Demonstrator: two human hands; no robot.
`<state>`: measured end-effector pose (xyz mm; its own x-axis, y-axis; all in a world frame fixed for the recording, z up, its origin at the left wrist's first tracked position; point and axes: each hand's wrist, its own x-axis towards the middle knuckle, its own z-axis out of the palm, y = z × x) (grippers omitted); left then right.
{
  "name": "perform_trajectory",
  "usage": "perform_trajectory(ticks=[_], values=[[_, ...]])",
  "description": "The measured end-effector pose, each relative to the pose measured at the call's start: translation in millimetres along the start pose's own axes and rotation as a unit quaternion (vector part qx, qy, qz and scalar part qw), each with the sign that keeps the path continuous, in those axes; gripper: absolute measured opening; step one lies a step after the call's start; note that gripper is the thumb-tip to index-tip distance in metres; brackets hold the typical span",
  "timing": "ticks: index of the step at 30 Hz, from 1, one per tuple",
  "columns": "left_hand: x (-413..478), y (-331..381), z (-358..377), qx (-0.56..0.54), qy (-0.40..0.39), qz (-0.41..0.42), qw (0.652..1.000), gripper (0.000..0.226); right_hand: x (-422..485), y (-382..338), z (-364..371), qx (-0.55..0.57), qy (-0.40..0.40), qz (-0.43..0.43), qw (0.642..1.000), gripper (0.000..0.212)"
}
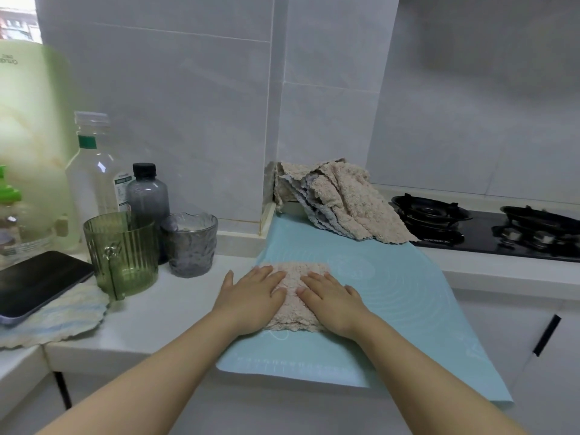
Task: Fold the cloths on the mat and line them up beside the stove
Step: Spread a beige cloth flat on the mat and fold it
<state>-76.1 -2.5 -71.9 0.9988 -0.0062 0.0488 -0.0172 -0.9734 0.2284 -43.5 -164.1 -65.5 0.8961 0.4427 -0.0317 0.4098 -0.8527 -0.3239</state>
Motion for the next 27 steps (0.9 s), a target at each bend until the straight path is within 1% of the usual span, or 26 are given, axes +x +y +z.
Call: perform_trajectory(ticks=[9, 14, 17, 20, 22, 25, 27], values=[[-8, 1, -2, -0.02, -0.013, -0.005, 1.0, 0.049, -11, -3, 2, 0.022, 0.026, 0.002, 0.999, 0.049], [-4, -16, -8, -0.014, -0.039, 0.03, 0.999, 0.049, -15, -1, -2, 0.099, 0.1, -0.005, 0.99, 0.045], [-2, -23, -5, -0.025, -0.019, 0.042, 0.999, 0.049, -12, 3, 2, 0.105, 0.13, 0.009, 0.986, 0.046], [-4, -21, -2, -0.053, 0.01, 0.03, 0.998, 0.048, -10, 6, 8, 0.091, 0.124, 0.043, 0.987, 0.047], [-7, -20, -2, -0.066, 0.017, 0.012, 0.998, 0.055, -10, 6, 10, 0.081, 0.113, 0.057, 0.989, 0.058], [-10, -16, -4, -0.078, 0.026, -0.002, 0.997, 0.084, -12, 6, 12, 0.067, 0.11, 0.063, 0.99, 0.08], [-11, -15, -4, -0.054, 0.009, -0.015, 0.998, 0.088, -13, 4, 10, 0.07, 0.102, 0.074, 0.99, 0.085]])
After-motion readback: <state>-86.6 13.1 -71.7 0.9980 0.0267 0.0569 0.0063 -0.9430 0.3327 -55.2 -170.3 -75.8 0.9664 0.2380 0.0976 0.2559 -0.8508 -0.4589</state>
